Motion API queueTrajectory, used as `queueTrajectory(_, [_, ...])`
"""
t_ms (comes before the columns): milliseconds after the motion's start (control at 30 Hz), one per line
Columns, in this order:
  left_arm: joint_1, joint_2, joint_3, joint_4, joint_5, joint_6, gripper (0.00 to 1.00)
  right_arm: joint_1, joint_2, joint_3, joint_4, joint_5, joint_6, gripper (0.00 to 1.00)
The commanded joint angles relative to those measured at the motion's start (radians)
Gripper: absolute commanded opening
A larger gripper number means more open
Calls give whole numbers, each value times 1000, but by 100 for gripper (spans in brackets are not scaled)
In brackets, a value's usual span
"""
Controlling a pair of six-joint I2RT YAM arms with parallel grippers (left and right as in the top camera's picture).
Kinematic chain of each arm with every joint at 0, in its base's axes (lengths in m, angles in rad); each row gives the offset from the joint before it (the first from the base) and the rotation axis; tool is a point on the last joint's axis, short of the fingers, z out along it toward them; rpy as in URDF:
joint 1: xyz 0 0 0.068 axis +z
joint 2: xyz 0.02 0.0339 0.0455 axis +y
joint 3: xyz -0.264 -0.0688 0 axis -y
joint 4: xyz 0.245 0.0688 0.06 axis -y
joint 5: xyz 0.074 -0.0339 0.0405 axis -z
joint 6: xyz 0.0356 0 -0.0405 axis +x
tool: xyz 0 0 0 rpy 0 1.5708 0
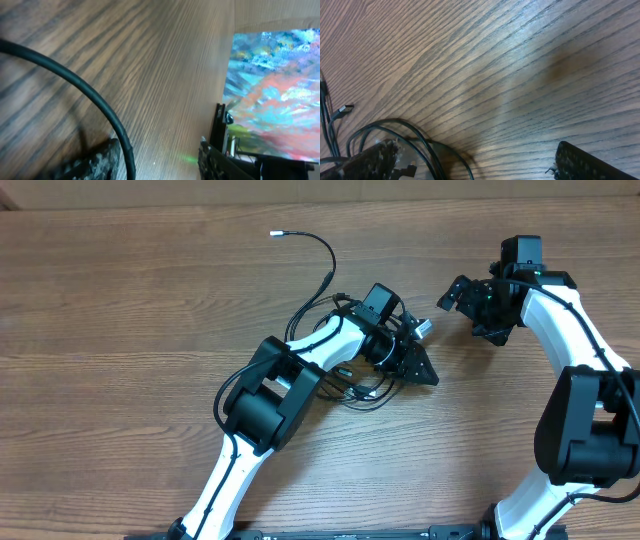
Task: Untangle cables
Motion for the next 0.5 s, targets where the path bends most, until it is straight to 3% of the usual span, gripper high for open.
queueTrajectory(0, [-15, 48, -23, -32, -70, 59, 49, 1, -25, 16, 2, 6, 0, 100])
queueTrajectory(167, [-15, 48, -23, -33, 21, 126, 43, 1, -25, 16, 2, 6, 0, 100])
queueTrajectory(367, [-14, 48, -23, -33, 87, 161, 43, 1, -25, 16, 2, 6, 0, 100])
queueTrajectory(467, [-13, 48, -23, -32, 87, 161, 29, 1, -25, 16, 2, 6, 0, 100])
